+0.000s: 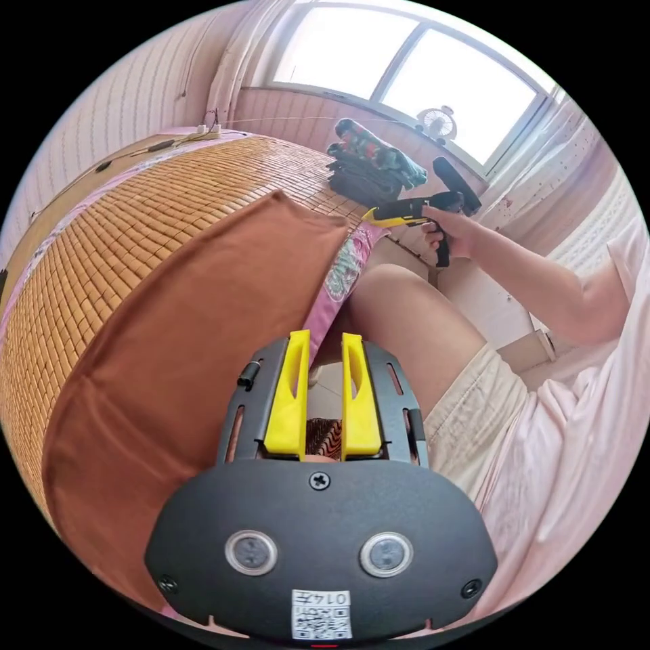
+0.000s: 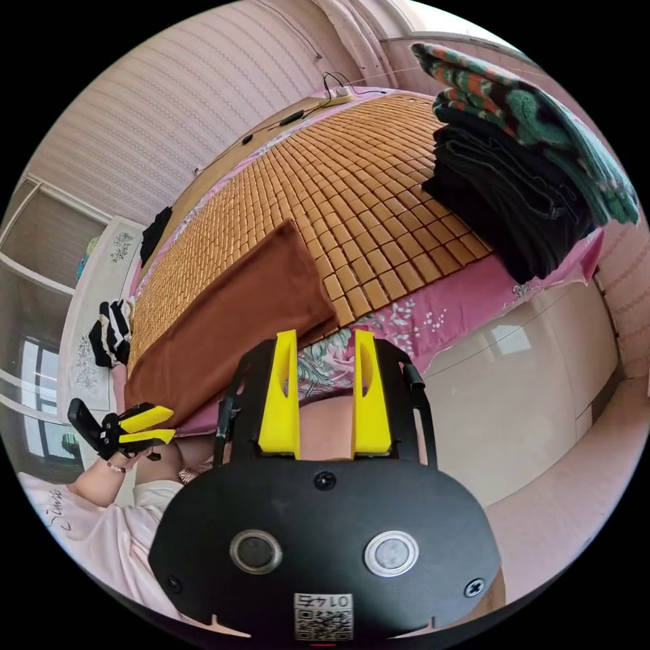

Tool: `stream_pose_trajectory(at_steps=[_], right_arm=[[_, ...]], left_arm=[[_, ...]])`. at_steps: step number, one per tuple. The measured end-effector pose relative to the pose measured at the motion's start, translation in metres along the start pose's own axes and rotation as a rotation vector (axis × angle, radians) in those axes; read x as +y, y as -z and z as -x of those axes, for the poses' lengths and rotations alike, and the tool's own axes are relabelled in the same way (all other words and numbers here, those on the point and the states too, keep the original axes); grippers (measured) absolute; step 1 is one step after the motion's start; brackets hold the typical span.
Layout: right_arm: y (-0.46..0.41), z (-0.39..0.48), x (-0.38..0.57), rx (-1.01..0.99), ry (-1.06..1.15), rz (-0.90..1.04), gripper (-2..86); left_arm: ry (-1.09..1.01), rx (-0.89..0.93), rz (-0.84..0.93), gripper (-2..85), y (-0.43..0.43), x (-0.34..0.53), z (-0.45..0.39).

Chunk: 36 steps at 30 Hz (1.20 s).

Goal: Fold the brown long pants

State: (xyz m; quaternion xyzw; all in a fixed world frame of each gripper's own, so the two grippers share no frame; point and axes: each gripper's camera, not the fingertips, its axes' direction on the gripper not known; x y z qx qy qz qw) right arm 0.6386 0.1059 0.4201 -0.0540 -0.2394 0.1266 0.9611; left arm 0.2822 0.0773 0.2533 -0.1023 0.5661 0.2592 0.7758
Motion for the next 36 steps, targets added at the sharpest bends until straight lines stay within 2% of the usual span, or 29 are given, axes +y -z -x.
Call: stream_pose_trajectory(at_steps=[4,9,12,15,20,24,27,28,30,32,36], right_arm=[[-0.013,-0.035,-0.023,-0.037,0.094,0.096,11.5],[-0.027,-0.06,-0.043,0.023,0.269,0.193,10.6],[-0.029,-0.075,-0.05,-0.006,0.366,0.237,7.0],[-0.023,-0.097,-0.053,-0.007,0.395,0.233,5.4],[0.017,-0.153,-0.062,-0.299,0.337,0.09,1.8],[0.018,-0.173,-0.066,-0.274,0.382,0.098,1.6],[0.029,-0.208,-0.072,-0.374,0.3,0.023,2.4],[0.035,-0.232,-0.075,-0.473,0.205,-0.042,3.0],[0.035,-0.269,-0.079,-0.616,0.075,-0.109,8.9],[0.017,-0.299,-0.09,-0.702,0.009,-0.07,18.1],[-0.02,-0.319,-0.107,-0.855,-0.07,0.086,20.6]], left_arm=[[-0.091,-0.009,0.03,9.6,-0.046,-0.044,-0.027],[-0.183,-0.044,0.073,10.7,-0.098,-0.095,-0.047],[-0.231,-0.088,0.099,11.5,-0.133,-0.125,-0.057],[-0.263,-0.108,0.107,12.6,-0.163,-0.15,-0.067],[-0.343,-0.159,0.15,14.4,-0.211,-0.171,-0.091],[-0.402,-0.295,0.186,9.6,-0.231,-0.172,-0.107],[-0.353,-0.271,0.178,5.4,-0.228,-0.172,-0.103],[-0.326,-0.243,0.158,3.6,-0.222,-0.17,-0.1],[-0.301,-0.213,0.127,2.9,-0.212,-0.168,-0.099],[-0.295,-0.203,0.1,2.5,-0.202,-0.166,-0.101],[-0.289,-0.179,0.049,2.2,-0.171,-0.16,-0.11]])
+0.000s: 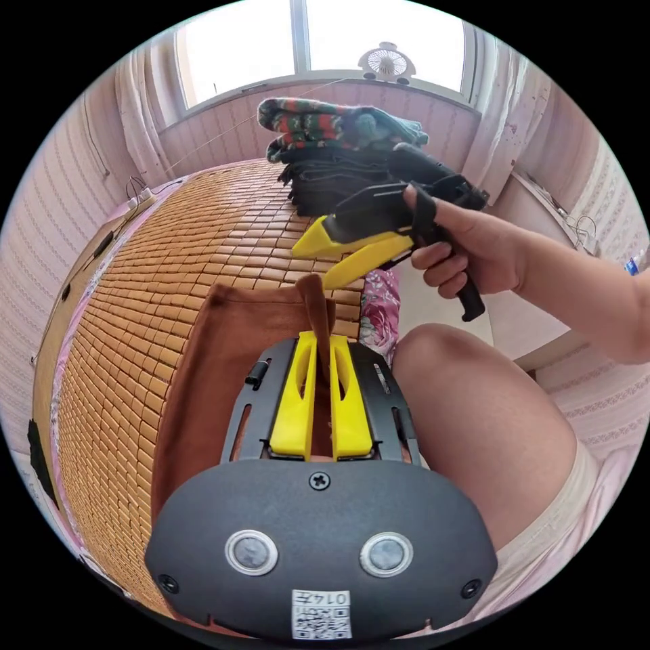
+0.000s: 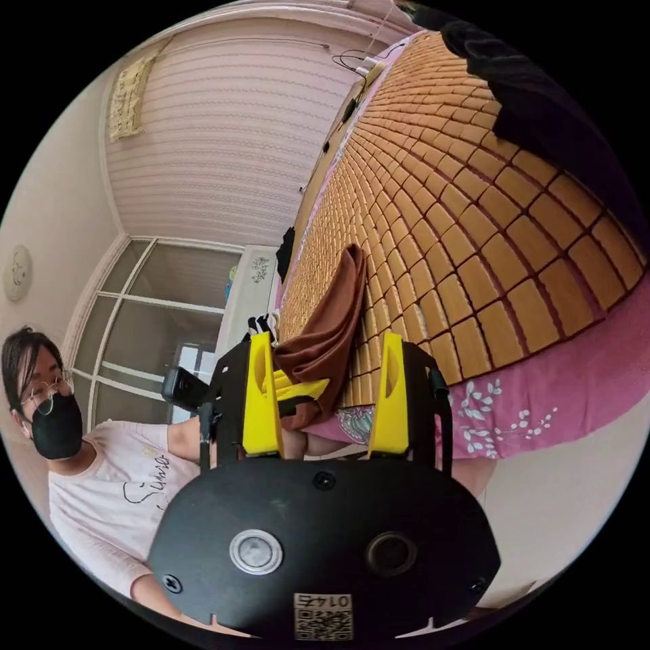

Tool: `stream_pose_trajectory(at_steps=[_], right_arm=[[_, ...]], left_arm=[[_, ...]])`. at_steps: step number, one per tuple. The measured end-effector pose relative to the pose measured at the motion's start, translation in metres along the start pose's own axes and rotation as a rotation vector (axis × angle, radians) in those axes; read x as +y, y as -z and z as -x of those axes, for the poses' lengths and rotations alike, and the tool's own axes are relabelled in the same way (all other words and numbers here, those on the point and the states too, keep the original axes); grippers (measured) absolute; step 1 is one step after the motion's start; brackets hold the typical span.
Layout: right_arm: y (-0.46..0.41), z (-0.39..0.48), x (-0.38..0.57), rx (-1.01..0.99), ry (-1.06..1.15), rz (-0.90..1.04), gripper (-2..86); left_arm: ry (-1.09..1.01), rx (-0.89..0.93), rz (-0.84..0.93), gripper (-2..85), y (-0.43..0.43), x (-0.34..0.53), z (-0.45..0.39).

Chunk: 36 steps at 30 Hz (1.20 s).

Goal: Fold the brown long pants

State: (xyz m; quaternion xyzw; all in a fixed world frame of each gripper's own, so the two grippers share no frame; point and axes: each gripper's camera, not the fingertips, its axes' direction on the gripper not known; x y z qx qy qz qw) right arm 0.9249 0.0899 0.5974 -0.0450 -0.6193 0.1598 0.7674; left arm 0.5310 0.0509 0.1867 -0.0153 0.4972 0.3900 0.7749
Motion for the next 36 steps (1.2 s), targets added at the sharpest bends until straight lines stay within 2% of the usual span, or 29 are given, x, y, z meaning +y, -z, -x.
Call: stream_pose_trajectory(at_steps=[4,8,12,16,20,24,30,36], right_arm=[[-0.002,-0.023,-0.009,-0.136,-0.082,0.027,17.9],[0.001,-0.029,0.001,-0.178,-0.055,0.05,5.5],[0.02,-0.02,0.015,-0.265,-0.015,-0.003,3.8],[0.065,0.024,0.023,-0.348,0.115,-0.141,2.8],[0.111,0.107,0.023,-0.326,0.32,-0.267,2.7],[0.109,0.178,0.026,-0.319,0.465,-0.316,2.8],[-0.016,0.232,0.022,-0.4,0.481,-0.171,3.0],[-0.245,0.271,0.025,-0.466,0.402,0.142,3.6]], left_arm=[[-0.043,0.071,-0.057,2.1,0.042,0.013,-0.015],[-0.1,0.089,-0.068,1.7,0.071,0.029,-0.039],[-0.063,0.128,-0.106,1.2,0.103,0.035,-0.049],[-0.094,0.169,-0.257,0.8,0.155,0.012,-0.053],[-0.067,0.222,-0.444,0.5,0.218,-0.013,-0.042],[0.012,0.263,-0.623,0.4,0.297,-0.013,-0.02],[0.114,0.171,-0.7,0.4,0.387,0.067,0.023],[0.356,-0.025,-0.669,0.7,0.472,0.208,0.073]])
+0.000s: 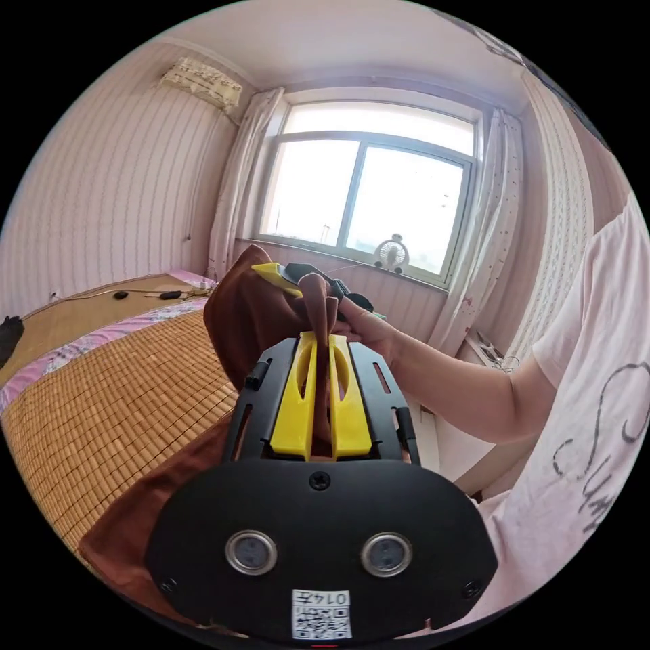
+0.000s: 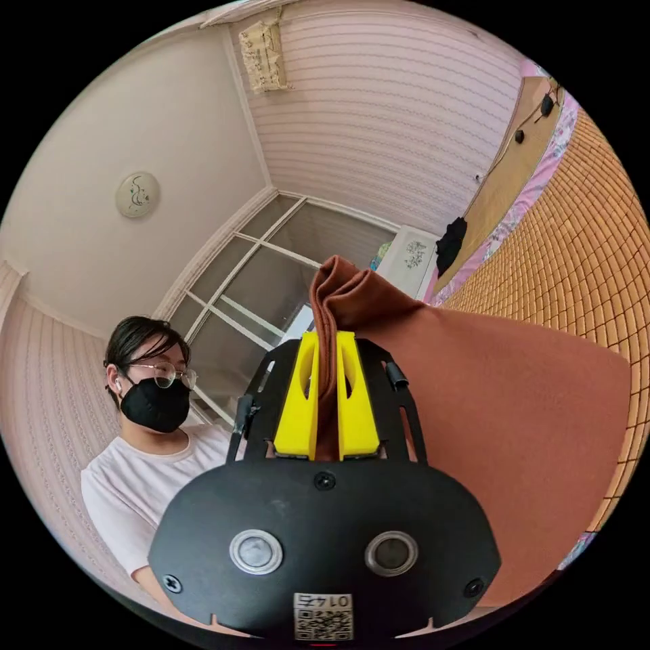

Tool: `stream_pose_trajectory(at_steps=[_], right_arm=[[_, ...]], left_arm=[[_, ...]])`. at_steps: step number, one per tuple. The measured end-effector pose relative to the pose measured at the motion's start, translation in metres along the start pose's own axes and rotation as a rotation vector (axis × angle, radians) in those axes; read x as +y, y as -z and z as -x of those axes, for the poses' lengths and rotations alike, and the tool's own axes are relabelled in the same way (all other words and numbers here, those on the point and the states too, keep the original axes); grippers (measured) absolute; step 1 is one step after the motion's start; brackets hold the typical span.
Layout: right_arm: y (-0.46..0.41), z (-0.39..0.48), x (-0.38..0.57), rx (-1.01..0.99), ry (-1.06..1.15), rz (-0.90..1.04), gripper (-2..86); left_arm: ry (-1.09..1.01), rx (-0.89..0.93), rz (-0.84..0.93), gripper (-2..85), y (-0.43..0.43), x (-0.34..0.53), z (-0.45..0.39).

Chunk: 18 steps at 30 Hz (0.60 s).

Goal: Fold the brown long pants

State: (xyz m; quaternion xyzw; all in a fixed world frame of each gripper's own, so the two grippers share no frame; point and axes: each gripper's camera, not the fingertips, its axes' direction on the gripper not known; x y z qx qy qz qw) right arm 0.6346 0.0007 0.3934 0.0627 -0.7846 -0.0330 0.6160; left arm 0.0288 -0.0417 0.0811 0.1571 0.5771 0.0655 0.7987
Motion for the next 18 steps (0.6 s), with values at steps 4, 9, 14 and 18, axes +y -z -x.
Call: stream_pose_trajectory(at_steps=[4,9,14,18], right_arm=[[-0.168,-0.029,0.003,0.078,-0.024,0.179,4.5],[-0.33,-0.097,0.041,0.384,-0.089,0.516,7.1],[-0.366,-0.122,0.077,0.394,-0.165,0.567,7.5],[-0.373,-0.11,0.087,0.538,-0.129,0.605,7.7]], left_arm=[[0.112,-0.213,0.0,2.0,0.103,0.027,0.05],[0.442,-0.395,0.15,9.8,0.189,0.085,0.124],[0.622,-0.504,0.27,12.5,0.243,0.117,0.163],[0.628,-0.445,0.297,11.5,0.238,0.101,0.186]])
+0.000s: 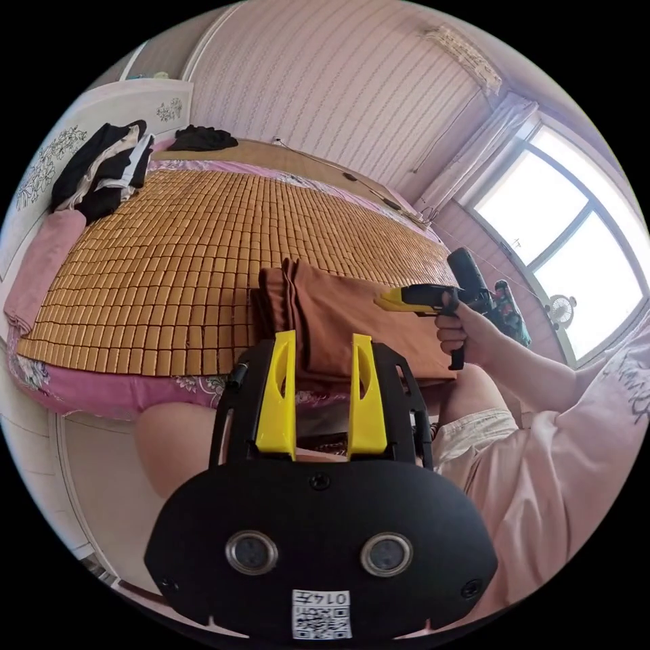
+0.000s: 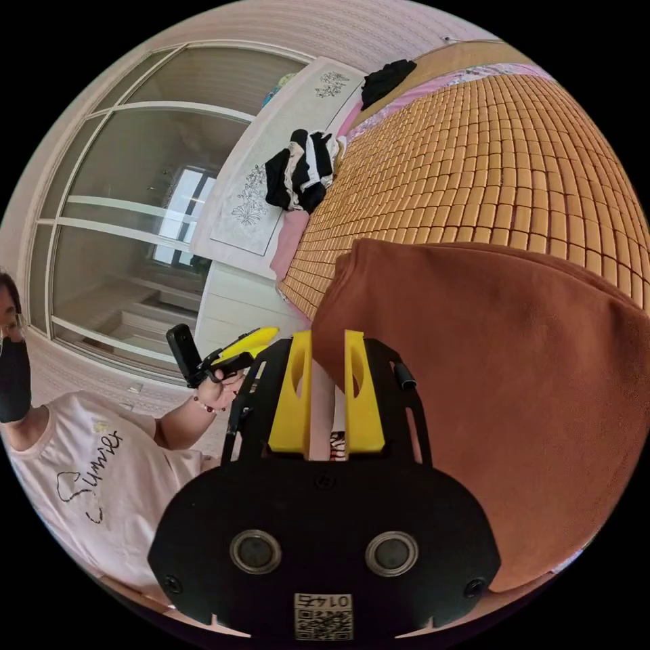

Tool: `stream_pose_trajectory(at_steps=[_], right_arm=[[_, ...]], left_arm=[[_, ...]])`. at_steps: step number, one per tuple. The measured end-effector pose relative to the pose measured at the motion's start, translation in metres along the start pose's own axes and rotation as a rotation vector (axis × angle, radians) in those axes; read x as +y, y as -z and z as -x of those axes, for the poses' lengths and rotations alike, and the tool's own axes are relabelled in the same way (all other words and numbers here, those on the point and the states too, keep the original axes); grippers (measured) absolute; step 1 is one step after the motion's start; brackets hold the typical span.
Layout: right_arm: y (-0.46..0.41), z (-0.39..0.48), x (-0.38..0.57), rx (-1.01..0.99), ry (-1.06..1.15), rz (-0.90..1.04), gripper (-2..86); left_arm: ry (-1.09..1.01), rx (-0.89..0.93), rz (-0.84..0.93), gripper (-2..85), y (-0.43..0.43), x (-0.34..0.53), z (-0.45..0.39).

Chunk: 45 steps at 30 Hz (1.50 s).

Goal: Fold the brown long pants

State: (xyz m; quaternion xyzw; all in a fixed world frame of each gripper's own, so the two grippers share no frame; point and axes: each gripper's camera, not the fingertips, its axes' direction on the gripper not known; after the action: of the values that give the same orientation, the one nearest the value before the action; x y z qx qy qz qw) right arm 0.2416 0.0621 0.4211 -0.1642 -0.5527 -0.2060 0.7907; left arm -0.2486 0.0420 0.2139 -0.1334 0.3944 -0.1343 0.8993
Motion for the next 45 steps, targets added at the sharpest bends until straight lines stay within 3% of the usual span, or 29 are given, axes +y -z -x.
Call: stream_pose_trajectory(at_steps=[3,11,16,19,30,37,45], right_arm=[[-0.019,0.022,-0.009,0.118,0.048,0.021,8.3],[-0.136,0.139,-0.117,0.617,0.641,0.137,11.1],[-0.195,0.148,-0.18,0.605,0.645,0.241,11.6],[-0.212,0.149,-0.2,0.559,0.591,0.326,5.3],[-0.202,0.189,-0.236,0.364,0.685,0.251,0.7],[-0.248,0.173,-0.262,0.372,0.625,0.325,2.2],[-0.253,0.17,-0.276,0.369,0.657,0.287,11.8]], left_arm=[[-0.042,-0.06,0.027,11.3,-0.014,-0.019,-0.009],[-0.107,-0.223,0.175,8.6,-0.027,-0.043,-0.031],[-0.07,-0.253,0.224,5.8,-0.019,-0.058,-0.028],[-0.056,-0.221,0.228,1.9,-0.011,-0.063,-0.027],[-0.062,-0.159,0.157,-1.0,0.055,-0.077,-0.036],[-0.068,-0.232,0.249,-1.0,0.043,-0.081,-0.033],[-0.1,-0.289,0.271,-0.9,0.04,-0.079,-0.044]])
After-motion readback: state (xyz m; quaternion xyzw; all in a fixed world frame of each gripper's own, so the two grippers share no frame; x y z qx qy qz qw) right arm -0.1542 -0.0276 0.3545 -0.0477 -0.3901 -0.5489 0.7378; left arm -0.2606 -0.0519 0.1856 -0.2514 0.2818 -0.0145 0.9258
